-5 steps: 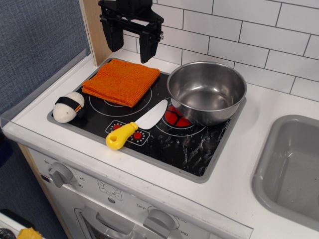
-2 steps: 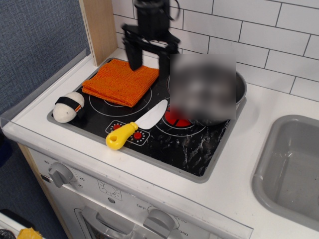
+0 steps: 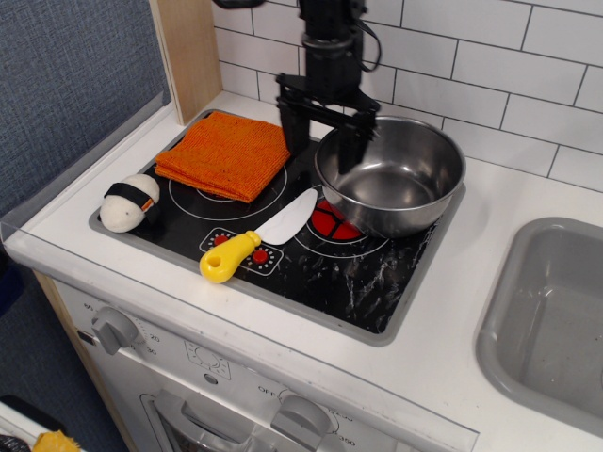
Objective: Put the pot on the orange cloth.
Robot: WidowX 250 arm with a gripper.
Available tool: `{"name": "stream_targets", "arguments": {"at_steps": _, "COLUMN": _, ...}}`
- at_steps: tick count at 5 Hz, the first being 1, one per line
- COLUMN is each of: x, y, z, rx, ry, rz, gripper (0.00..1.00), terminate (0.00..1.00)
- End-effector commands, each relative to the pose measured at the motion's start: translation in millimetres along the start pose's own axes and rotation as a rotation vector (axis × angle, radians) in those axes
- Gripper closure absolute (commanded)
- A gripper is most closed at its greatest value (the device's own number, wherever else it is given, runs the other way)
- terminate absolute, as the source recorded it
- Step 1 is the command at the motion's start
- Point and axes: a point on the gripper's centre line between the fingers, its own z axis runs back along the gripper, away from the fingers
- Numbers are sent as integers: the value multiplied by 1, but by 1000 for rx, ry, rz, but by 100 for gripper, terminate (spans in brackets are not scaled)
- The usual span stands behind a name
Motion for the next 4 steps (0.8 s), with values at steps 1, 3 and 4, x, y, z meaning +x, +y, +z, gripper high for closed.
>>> {"name": "stream_targets", "arguments": {"at_steps": 1, "x": 10, "y": -9, "z": 7, "rx": 46, "ry": -39, "rz": -12, "gripper": 100, "terminate": 0}}
{"name": "stream_targets", "arguments": {"at_steps": 3, "x": 5, "y": -9, "z": 17, "rx": 73, "ry": -84, "rz": 9, "gripper": 100, "terminate": 0}}
{"name": "stream_targets", "arguments": {"at_steps": 4, "x": 1, "y": -5, "z": 27, "rx": 59, "ry": -110, "rz": 29, "gripper": 100, "terminate": 0}}
